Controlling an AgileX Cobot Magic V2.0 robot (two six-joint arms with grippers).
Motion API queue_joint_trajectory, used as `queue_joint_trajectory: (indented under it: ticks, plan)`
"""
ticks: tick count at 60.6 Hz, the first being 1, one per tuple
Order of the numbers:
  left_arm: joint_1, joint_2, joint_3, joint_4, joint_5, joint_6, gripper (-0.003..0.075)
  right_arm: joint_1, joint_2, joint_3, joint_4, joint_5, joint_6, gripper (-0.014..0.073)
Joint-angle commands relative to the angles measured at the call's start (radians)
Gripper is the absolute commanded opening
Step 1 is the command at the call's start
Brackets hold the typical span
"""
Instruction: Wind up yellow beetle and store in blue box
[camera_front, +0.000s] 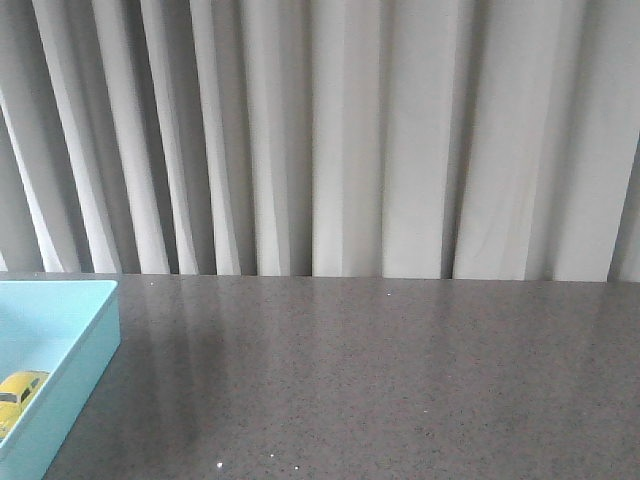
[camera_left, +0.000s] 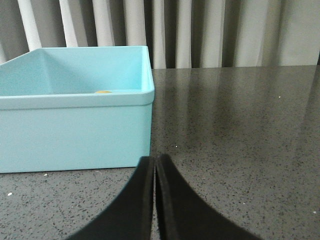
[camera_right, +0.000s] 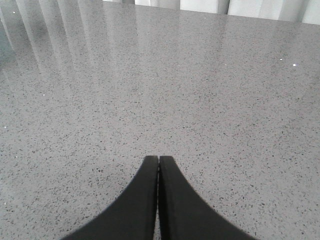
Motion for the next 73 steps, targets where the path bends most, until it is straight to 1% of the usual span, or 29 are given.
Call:
queue_joint_trajectory:
  ticks: [1,41,50,58,64,69,73]
  plan:
    - [-0.008,0.004,-0.007,-0.008,-0.067,-0.009,-0.0002,-0.005,0.006,-0.026,0.013,-0.065,-0.005,-0.0007]
    - [-0.008,0.004,-0.007,-0.008,-0.067,-0.009,-0.0002,-0.005,0.006,-0.026,0.013,-0.065,-0.005,-0.0007]
    - [-0.008,0.005,-0.007,-0.008,-0.067,-0.009,-0.0002,-0.005,-0.051,0.004,0.013,-0.072,-0.005,-0.0007]
    - [-0.008,0.005,-0.007,-0.008,-0.067,-0.009,-0.0002,-0.005,-0.171,0.106,-0.003,-0.113,-0.005,-0.0007]
    - [-0.008,0.005,-0.007,-0.008,-0.067,-0.009,-0.0002,-0.005,-0.273,0.239,-0.013,-0.215,0.009,-0.0007]
    - [-0.008,0.005,-0.007,-0.008,-0.067,-0.009,-0.0002,-0.005,-0.344,0.346,-0.013,-0.302,0.067,-0.0007]
    - [-0.008,0.005,-0.007,-0.008,-0.067,-0.009,-0.0002,-0.005,-0.401,0.431,-0.02,-0.367,0.143,-0.0007]
